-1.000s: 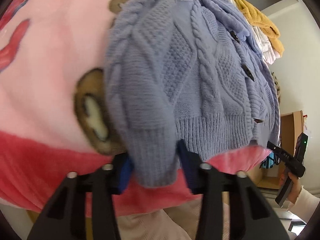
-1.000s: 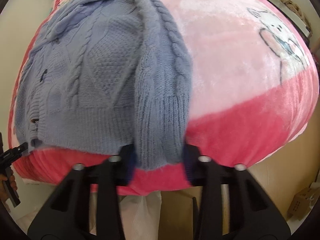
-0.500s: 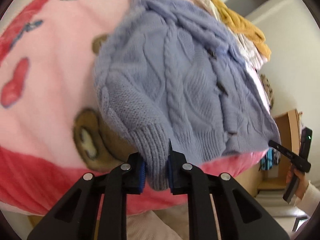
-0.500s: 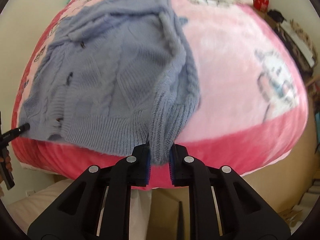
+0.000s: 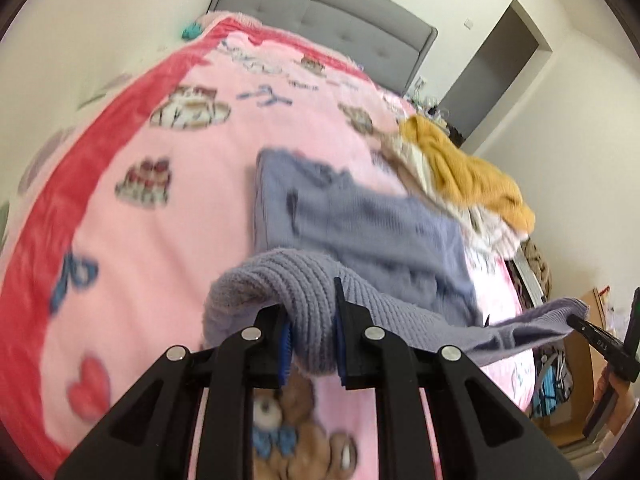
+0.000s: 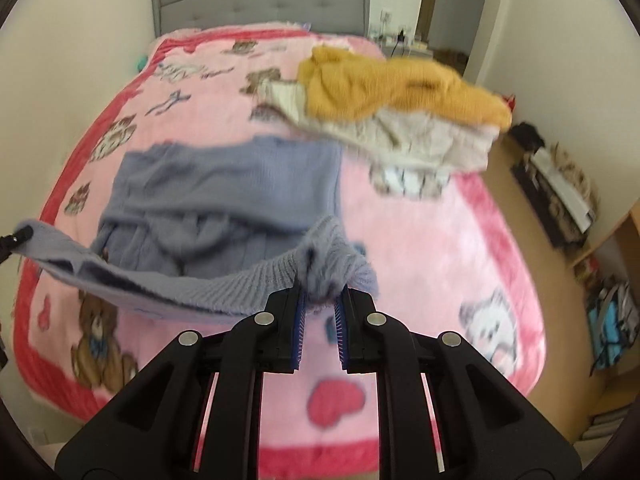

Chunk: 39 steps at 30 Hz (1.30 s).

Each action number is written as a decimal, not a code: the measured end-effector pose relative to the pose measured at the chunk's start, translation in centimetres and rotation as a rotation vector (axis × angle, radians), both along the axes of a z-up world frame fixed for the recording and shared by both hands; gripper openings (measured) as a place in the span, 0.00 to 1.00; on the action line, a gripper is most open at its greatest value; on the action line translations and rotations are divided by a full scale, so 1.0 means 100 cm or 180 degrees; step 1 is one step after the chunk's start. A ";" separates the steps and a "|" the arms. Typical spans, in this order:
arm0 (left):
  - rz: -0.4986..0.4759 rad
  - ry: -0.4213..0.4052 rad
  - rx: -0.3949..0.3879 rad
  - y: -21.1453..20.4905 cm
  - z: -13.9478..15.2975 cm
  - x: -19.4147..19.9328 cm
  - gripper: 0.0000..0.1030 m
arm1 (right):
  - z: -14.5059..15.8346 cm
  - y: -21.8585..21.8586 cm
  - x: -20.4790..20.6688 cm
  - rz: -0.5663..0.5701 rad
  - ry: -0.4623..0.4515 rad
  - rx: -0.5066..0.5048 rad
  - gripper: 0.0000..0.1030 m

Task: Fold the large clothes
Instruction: 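Fold the held hem over the cardigan body and open both grippers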

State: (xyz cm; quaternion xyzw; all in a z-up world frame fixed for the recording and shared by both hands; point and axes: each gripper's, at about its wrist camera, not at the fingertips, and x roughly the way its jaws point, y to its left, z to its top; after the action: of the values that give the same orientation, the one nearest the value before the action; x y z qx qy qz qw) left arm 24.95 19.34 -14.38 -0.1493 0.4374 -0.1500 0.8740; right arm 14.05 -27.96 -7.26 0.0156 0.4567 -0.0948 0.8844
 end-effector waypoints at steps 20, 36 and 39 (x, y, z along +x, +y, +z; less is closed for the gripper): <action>0.0368 -0.0212 0.0120 -0.049 -0.033 0.193 0.16 | -0.051 -0.049 0.241 -0.0051 -0.0469 0.0084 0.05; 0.0521 0.0260 0.0667 -0.076 -0.104 0.295 0.16 | -0.131 -0.078 0.371 0.0085 -0.0169 0.0107 0.00; 0.0474 0.0428 0.0697 -0.078 -0.123 0.301 0.19 | -0.141 -0.068 0.365 0.0340 -0.0072 0.0039 0.11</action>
State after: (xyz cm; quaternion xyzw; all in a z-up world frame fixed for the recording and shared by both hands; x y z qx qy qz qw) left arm 55.10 11.51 -26.73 -0.0948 0.4964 -0.0257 0.8625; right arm 50.50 -34.77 -21.38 -0.0023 0.4475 -0.0445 0.8932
